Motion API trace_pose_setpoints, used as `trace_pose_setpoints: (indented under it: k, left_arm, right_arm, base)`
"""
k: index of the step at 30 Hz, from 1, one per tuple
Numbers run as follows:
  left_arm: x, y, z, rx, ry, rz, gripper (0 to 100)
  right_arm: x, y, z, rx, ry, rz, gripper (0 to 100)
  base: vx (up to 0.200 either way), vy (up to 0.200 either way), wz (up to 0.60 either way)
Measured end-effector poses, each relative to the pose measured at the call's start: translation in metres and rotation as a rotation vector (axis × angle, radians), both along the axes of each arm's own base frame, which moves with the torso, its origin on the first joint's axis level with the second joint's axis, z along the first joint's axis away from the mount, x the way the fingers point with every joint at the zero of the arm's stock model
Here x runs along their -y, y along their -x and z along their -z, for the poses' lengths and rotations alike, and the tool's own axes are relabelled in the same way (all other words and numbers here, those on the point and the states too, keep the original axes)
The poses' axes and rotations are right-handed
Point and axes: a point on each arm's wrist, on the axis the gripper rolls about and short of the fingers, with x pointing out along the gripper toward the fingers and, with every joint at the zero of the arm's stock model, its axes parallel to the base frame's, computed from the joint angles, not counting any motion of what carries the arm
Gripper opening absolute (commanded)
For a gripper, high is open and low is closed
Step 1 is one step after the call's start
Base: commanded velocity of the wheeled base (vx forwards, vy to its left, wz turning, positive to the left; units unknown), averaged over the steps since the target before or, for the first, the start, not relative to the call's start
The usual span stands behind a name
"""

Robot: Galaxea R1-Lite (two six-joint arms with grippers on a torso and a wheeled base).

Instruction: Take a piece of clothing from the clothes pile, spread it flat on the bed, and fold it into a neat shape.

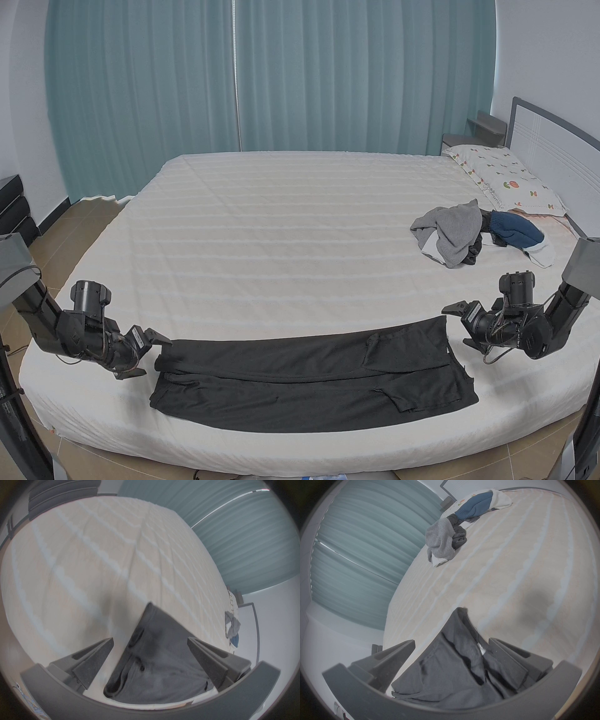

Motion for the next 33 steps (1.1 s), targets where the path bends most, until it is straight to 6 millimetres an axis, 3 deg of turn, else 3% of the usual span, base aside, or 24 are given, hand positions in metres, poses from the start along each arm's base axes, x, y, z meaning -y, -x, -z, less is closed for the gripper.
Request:
trace_pose_setpoints:
  k: [6, 22, 23, 33]
  left_arm:
    - [0.004, 0.024, 0.003, 0.008, -0.001, 0.024, 100]
    - [0.013, 0.040, 0.022, 0.032, -0.094, 0.012, 100]
    - [0.013, 0.040, 0.023, 0.032, -0.099, 0.011, 0]
    - [0.019, 0.046, 0.032, 0.000, -0.139, 0.015, 0]
  right_arm:
    - [0.001, 0.018, -0.006, 0.017, -0.058, 0.000, 100]
    - [0.003, 0.028, -0.012, 0.029, -0.084, -0.018, 100]
    - [0.003, 0.028, -0.012, 0.028, -0.085, -0.018, 100]
    - [0.003, 0.029, -0.013, 0.029, -0.084, -0.018, 100]
  base:
    - [0.000, 0.000, 0.00]
    - [0.000, 0.000, 0.00]
    - [0.000, 0.000, 0.00]
    - [0.000, 0.000, 0.00]
